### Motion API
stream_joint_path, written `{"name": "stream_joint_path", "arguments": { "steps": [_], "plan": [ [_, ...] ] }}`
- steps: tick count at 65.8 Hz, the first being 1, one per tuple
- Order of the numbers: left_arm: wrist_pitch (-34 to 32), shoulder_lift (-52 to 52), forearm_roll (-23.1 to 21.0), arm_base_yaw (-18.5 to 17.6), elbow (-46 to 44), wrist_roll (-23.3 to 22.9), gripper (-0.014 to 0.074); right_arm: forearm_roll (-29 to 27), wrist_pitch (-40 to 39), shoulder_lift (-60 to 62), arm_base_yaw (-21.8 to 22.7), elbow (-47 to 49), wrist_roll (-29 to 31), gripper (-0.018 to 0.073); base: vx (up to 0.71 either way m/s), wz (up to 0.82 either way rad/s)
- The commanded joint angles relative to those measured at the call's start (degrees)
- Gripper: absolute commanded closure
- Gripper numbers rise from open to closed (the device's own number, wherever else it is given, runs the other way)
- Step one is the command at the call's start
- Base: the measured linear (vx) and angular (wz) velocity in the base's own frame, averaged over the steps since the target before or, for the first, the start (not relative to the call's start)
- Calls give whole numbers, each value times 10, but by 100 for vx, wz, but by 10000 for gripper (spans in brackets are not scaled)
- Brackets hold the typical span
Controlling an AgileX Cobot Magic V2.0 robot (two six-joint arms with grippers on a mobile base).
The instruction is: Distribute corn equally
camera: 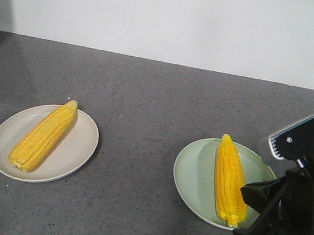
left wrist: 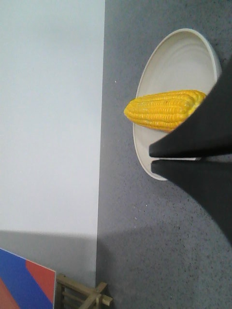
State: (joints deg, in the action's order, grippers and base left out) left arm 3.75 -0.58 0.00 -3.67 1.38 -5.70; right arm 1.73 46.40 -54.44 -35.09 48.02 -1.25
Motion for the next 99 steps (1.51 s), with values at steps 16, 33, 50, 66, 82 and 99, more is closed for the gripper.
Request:
{"name": "stream_joint_path", "arguments": {
  "steps": [16, 33, 50, 66, 82, 99],
  "plan": [
    [-89, -10, 0, 0, 9, -7, 604, 4, -30, 8, -1, 15, 1, 567, 0, 0],
    [-88, -9, 0, 1, 8, -7, 604, 4, -30, 8, -1, 15, 1, 567, 0, 0],
    [-88, -9, 0, 1, 8, -7, 604, 4, -30, 8, -1, 15, 1, 567, 0, 0],
    [-88, -9, 0, 1, 8, -7, 604, 4, -30, 8, -1, 15, 1, 567, 0, 0],
    [-88, -9, 0, 1, 8, -7, 604, 14, -74, 60, 42, -35, 1, 566, 0, 0],
    [-88, -9, 0, 1, 8, -7, 604, 13, -268, 238, 182, -225, 18, 562, 0, 0]
  ]
}}
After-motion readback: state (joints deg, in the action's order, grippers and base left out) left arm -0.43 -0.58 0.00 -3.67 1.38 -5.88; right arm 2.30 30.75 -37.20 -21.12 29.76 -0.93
